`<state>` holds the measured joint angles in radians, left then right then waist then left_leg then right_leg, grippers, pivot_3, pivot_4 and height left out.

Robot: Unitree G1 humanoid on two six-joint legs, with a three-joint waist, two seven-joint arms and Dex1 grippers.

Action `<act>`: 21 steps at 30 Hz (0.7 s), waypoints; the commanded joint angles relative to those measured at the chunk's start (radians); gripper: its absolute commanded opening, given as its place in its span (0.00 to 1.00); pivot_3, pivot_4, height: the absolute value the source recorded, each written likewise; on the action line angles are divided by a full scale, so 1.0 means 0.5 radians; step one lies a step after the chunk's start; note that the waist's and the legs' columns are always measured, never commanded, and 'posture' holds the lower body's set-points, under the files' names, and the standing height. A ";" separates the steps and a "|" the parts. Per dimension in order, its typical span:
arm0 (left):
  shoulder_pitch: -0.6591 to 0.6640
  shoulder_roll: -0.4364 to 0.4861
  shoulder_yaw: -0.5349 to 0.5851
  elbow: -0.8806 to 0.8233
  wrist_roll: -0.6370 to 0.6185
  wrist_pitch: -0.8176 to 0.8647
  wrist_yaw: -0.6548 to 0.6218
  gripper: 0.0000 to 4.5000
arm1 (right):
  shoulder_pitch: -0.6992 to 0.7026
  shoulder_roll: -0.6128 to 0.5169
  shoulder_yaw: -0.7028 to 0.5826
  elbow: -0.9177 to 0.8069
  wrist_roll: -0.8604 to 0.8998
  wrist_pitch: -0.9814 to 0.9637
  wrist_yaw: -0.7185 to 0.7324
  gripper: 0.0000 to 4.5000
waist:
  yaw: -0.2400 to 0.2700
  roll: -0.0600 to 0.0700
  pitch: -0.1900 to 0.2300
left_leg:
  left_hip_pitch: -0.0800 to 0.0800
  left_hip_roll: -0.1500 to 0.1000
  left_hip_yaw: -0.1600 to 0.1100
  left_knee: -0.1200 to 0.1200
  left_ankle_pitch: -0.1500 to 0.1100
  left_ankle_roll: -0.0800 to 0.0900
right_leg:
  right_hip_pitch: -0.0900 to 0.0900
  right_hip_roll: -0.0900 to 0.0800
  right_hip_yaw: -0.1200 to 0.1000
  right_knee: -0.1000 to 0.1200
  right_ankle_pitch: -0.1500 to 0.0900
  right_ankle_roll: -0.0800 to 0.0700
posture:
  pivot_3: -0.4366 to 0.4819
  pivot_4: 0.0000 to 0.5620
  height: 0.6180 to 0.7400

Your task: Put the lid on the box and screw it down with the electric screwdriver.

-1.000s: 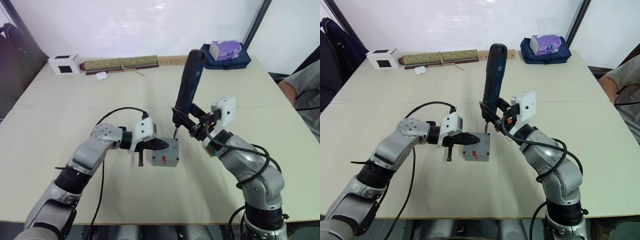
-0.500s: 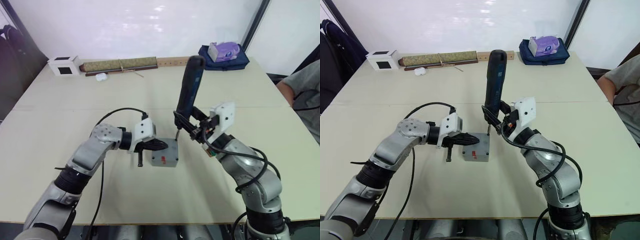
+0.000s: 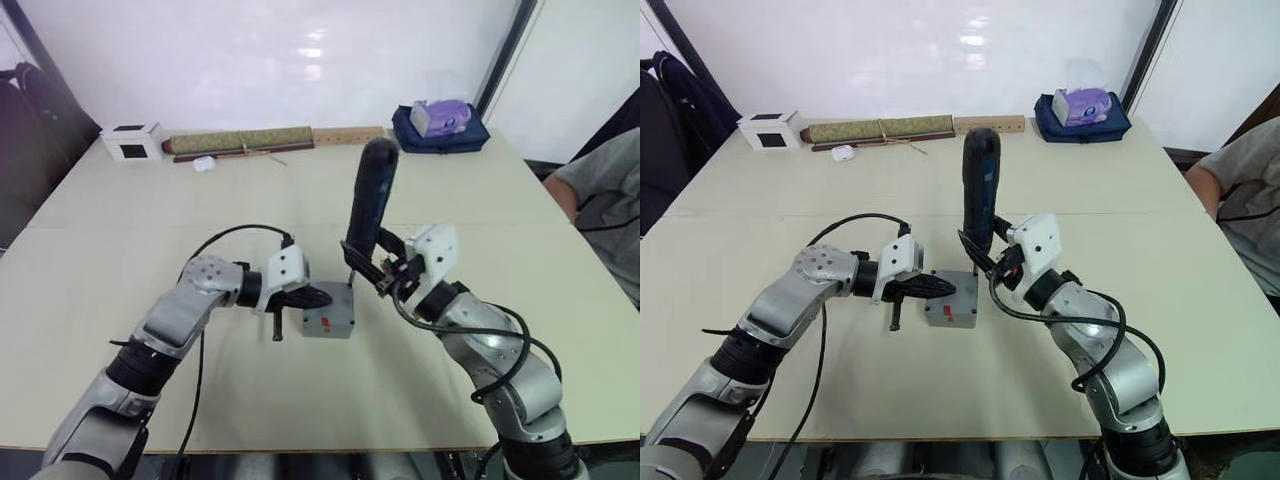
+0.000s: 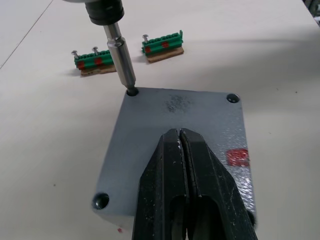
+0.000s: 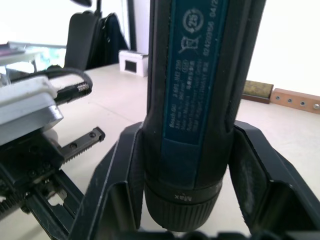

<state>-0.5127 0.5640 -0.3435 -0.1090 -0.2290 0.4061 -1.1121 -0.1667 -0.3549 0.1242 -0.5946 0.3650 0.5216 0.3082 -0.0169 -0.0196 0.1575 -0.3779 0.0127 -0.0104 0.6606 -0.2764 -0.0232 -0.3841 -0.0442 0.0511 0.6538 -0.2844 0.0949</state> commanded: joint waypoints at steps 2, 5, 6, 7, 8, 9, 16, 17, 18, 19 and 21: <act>0.048 0.024 -0.054 -0.029 0.047 0.045 -0.007 0.00 | 0.040 -0.062 0.040 0.216 -0.124 0.168 -0.028 0.39 | 0.004 -0.001 -0.008 | 0.009 0.003 -0.002 -0.003 -0.001 0.001 | 0.011 -0.001 0.000 -0.008 0.000 -0.001 | 0.48 0.27 1.00; 0.062 0.025 -0.056 -0.037 0.047 0.050 -0.003 0.00 | 0.010 -0.059 0.013 0.235 -0.124 0.187 -0.038 0.39 | 0.008 -0.001 -0.008 | 0.009 0.003 -0.005 -0.003 -0.001 0.001 | 0.012 -0.002 0.000 -0.010 -0.001 -0.001 | 0.48 0.27 1.00; 0.063 0.025 -0.056 -0.036 0.047 0.051 -0.003 0.00 | 0.007 -0.065 0.015 0.239 -0.126 0.188 -0.032 0.39 | 0.010 -0.001 -0.009 | 0.009 0.003 -0.005 -0.003 -0.001 0.001 | 0.012 -0.003 0.000 -0.011 -0.001 -0.001 | 0.48 0.27 1.00; 0.063 0.025 -0.055 -0.030 0.047 0.050 -0.004 0.00 | 0.006 -0.066 0.017 0.242 -0.125 0.189 -0.028 0.39 | 0.012 -0.002 -0.009 | 0.009 0.003 -0.006 -0.003 -0.001 0.001 | 0.013 -0.003 0.000 -0.011 -0.001 -0.001 | 0.48 0.27 1.00; 0.063 0.025 -0.055 -0.025 0.047 0.048 -0.005 0.00 | 0.005 -0.066 0.019 0.244 -0.124 0.189 -0.025 0.39 | 0.012 -0.002 -0.009 | 0.009 0.003 -0.006 -0.003 -0.001 0.001 | 0.014 -0.004 0.000 -0.012 -0.001 -0.001 | 0.48 0.27 1.00; 0.063 0.025 -0.054 -0.020 0.048 0.047 -0.006 0.00 | 0.005 -0.065 0.020 0.245 -0.122 0.189 -0.024 0.39 | 0.012 -0.002 -0.009 | 0.009 0.003 -0.007 -0.003 -0.001 0.001 | 0.014 -0.004 0.000 -0.012 -0.001 -0.001 | 0.48 0.27 1.00; 0.068 0.031 -0.053 -0.006 0.048 0.047 -0.013 0.00 | 0.014 -0.033 0.021 0.235 -0.101 0.180 -0.031 0.39 | 0.012 -0.002 -0.009 | 0.009 0.003 -0.008 -0.004 -0.001 0.001 | 0.015 -0.005 -0.001 -0.014 -0.001 -0.002 | 0.48 0.27 1.00; 0.068 0.031 -0.054 -0.006 0.048 0.047 -0.014 0.00 | 0.014 -0.032 0.021 0.233 -0.101 0.179 -0.031 0.39 | 0.012 -0.002 -0.009 | 0.009 0.003 -0.008 -0.004 -0.001 0.001 | 0.015 -0.005 -0.001 -0.015 -0.001 -0.002 | 0.48 0.27 1.00; 0.068 0.031 -0.054 -0.007 0.047 0.048 -0.016 0.00 | 0.014 -0.031 0.020 0.233 -0.101 0.178 -0.031 0.39 | 0.012 -0.002 -0.009 | 0.009 0.003 -0.008 -0.004 -0.001 0.001 | 0.015 -0.005 -0.001 -0.015 -0.001 -0.002 | 0.48 0.27 1.00; 0.068 0.030 -0.056 -0.007 0.047 0.049 -0.015 0.00 | 0.015 -0.031 0.018 0.233 -0.101 0.177 -0.030 0.39 | 0.012 -0.002 -0.009 | 0.009 0.003 -0.008 -0.005 -0.001 0.001 | 0.015 -0.005 -0.001 -0.015 -0.001 -0.002 | 0.48 0.27 1.00; 0.068 0.027 -0.058 -0.006 0.047 0.049 -0.015 0.00 | 0.015 -0.029 0.009 0.229 -0.095 0.175 -0.030 0.39 | 0.012 -0.002 -0.009 | 0.009 0.003 -0.008 -0.005 -0.001 0.001 | 0.015 -0.006 -0.001 -0.016 -0.001 -0.002 | 0.48 0.27 1.00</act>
<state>-0.4983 0.5650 -0.3497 -0.1266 -0.2265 0.4119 -1.1106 -0.2039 -0.3592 0.1338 -0.5644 0.3451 0.5408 0.3054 -0.0111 -0.0206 0.1529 -0.3734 0.0140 -0.0145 0.6578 -0.2768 -0.0228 -0.3767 -0.0472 0.0508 0.6457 -0.2851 0.0937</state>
